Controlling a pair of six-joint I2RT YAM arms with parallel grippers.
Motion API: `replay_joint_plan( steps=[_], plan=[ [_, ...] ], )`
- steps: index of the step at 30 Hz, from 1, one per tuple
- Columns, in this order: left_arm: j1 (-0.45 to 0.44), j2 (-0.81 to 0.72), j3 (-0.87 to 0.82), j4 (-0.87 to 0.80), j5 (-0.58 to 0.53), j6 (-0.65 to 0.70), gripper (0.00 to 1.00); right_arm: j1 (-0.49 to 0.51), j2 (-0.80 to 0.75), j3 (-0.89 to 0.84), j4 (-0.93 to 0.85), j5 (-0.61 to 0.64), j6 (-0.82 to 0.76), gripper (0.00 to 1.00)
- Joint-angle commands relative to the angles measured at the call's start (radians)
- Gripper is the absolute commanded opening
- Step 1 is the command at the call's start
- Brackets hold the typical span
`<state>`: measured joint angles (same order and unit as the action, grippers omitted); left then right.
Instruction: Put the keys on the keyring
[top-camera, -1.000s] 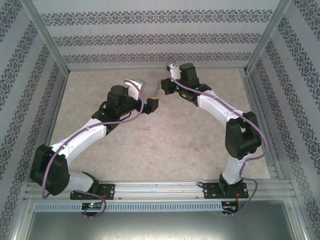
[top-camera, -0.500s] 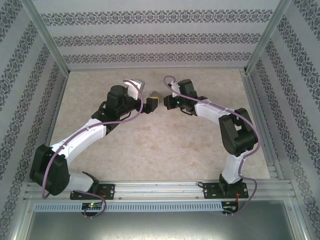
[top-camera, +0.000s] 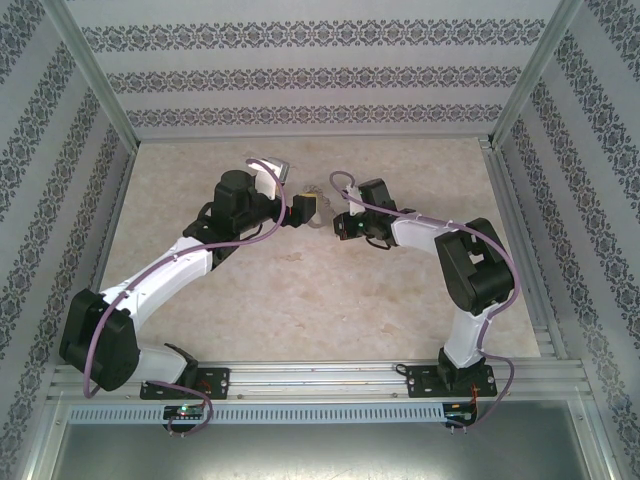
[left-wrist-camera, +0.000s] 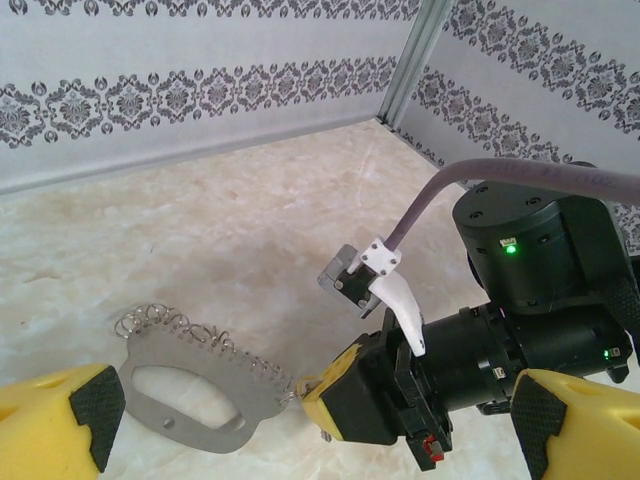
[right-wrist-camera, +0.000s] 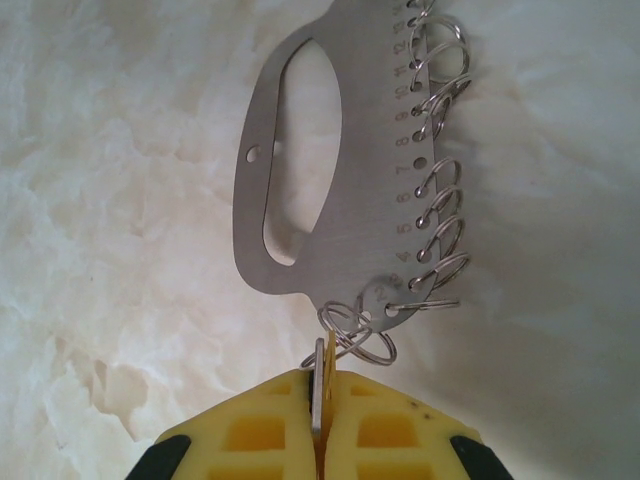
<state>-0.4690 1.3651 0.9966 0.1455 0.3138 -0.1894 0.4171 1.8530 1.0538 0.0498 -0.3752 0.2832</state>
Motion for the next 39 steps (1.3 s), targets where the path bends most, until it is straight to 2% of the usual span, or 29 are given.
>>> replay_joint_plan(
  steps=[1, 5, 9, 12, 19, 27, 31, 34, 39],
  plan=[
    [0.010, -0.003, 0.050, -0.042, 0.025, -0.011, 1.00, 0.016, -0.017, -0.026, 0.016, -0.018, 0.019, 0.00],
    [0.010, 0.002, 0.059, -0.050, 0.034, -0.015, 1.00, 0.026, -0.014, -0.056, 0.017, -0.030, 0.030, 0.00],
    [0.010, 0.002, 0.067, -0.063, 0.038, -0.016, 1.00, 0.036, -0.017, -0.094, 0.029, -0.038, 0.048, 0.23],
    [0.010, 0.002, 0.075, -0.076, 0.039, -0.016, 1.00, 0.049, -0.034, -0.128, 0.044, -0.045, 0.064, 0.34],
    [0.010, -0.007, 0.084, -0.089, 0.050, -0.025, 1.00, 0.079, -0.156, -0.238, 0.110, -0.097, 0.120, 0.43],
    [0.009, -0.042, 0.064, -0.094, 0.053, -0.043, 1.00, 0.076, -0.373, -0.344, 0.089, -0.087, 0.141, 0.65],
    [0.010, -0.072, 0.048, -0.091, 0.026, -0.048, 1.00, 0.071, -0.515, -0.362, 0.023, -0.036, 0.123, 0.77],
    [0.010, -0.099, 0.016, -0.064, -0.049, -0.051, 1.00, 0.055, -0.626, -0.356, -0.053, 0.037, 0.094, 0.86],
    [0.010, -0.168, -0.112, 0.078, -0.242, -0.007, 1.00, 0.019, -0.813, -0.356, -0.144, 0.325, 0.049, 0.98]
  ],
)
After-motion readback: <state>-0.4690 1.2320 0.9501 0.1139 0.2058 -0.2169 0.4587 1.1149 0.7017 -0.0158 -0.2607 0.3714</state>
